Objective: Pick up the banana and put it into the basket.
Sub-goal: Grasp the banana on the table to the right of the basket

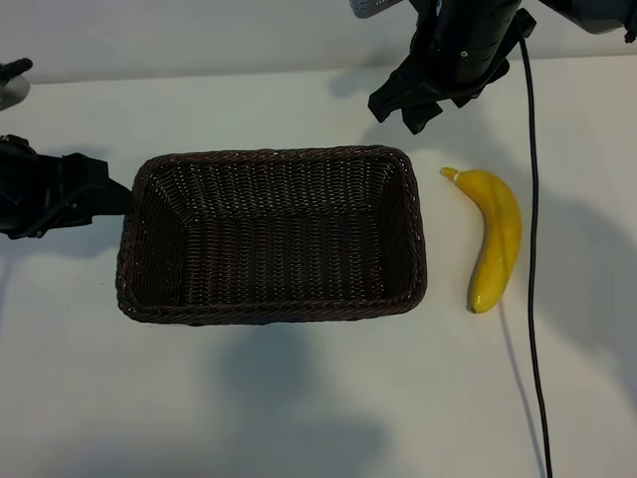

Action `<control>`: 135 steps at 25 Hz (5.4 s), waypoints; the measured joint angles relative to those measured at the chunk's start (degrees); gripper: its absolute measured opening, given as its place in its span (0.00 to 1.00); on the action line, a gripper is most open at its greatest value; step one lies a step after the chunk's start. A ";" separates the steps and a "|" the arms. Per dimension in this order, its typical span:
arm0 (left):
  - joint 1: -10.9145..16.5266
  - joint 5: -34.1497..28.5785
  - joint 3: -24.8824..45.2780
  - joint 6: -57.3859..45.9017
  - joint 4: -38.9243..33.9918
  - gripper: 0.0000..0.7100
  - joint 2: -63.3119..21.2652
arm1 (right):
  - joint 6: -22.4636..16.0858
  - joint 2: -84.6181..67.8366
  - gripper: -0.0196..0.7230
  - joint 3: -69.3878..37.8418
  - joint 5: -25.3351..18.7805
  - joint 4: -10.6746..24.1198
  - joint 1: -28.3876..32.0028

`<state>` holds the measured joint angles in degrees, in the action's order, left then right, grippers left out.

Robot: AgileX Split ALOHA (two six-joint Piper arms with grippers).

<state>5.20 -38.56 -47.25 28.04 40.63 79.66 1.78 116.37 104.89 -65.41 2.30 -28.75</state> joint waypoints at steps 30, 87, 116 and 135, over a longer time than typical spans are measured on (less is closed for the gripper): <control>0.00 0.24 0.00 0.05 -0.29 0.78 0.00 | -4.54 -8.76 0.79 -6.42 -4.34 7.46 4.30; 0.00 -1.53 0.00 0.03 -1.59 0.78 0.00 | -5.67 -2.12 0.78 -25.07 15.86 4.41 5.70; 0.00 -2.20 0.00 0.27 -1.64 0.78 0.00 | -5.56 -2.12 0.78 -25.07 15.54 2.91 5.70; 0.00 -2.44 0.00 0.21 -1.64 0.78 0.00 | -4.95 2.69 0.78 -25.07 14.36 2.81 5.70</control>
<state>5.20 -41.00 -47.25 28.26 38.99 79.66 -3.17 119.06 79.82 -51.05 5.11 -23.05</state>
